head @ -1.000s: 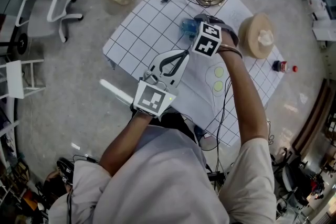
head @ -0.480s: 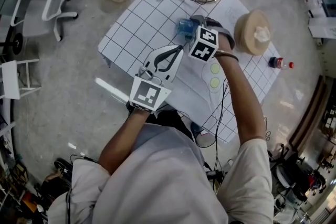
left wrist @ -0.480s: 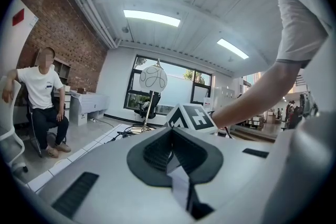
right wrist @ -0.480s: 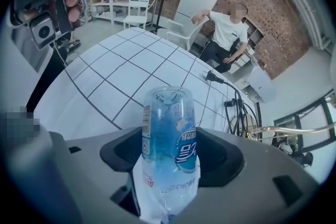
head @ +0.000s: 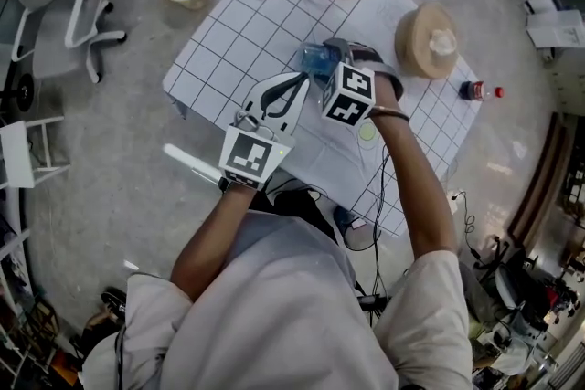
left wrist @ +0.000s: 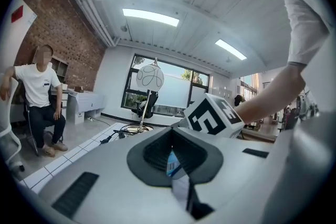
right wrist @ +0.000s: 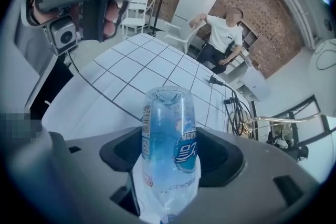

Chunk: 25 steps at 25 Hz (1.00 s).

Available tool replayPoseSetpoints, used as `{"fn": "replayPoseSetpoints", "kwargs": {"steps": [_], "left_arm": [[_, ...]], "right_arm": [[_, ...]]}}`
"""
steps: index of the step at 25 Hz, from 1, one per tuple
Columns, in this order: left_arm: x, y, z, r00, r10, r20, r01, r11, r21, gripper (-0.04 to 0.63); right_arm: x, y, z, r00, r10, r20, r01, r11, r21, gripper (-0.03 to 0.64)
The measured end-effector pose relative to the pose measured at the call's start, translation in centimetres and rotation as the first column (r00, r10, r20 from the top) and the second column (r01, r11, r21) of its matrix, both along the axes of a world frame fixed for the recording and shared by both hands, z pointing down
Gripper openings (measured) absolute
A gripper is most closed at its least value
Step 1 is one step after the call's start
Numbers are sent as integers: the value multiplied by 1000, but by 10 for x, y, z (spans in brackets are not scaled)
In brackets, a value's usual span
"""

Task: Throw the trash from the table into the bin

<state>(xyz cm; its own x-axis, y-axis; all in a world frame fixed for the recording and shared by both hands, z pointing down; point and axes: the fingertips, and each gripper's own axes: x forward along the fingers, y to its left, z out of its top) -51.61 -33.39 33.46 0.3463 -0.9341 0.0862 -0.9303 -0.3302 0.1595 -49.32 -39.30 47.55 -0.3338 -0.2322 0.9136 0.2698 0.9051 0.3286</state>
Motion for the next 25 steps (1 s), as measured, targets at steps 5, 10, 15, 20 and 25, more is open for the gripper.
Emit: {"fn": "replayPoseSetpoints", "kwargs": {"steps": [5,10,15,20,25], "left_arm": [[14,6,2,999,40,19,-40,999,-5,6],[30,12,7,996,85,17,-85,996,-18,6],[50,16,10,990,138,3,-137,990,-29,6],[75,18,9,979,206,1,-206,978,-30,6],[104,16,0,962,273,-24,-273,962,-23,6]], "right_arm": [[14,15,-10,998,51,29,-51,999,3,302],[32,25,-20,994,103,44,-104,994,16,302],[53,37,-28,990,138,36,-139,990,34,302],[80,41,-37,976,210,50,-213,976,42,302],[112,46,-44,954,292,66,-295,954,47,302]]}}
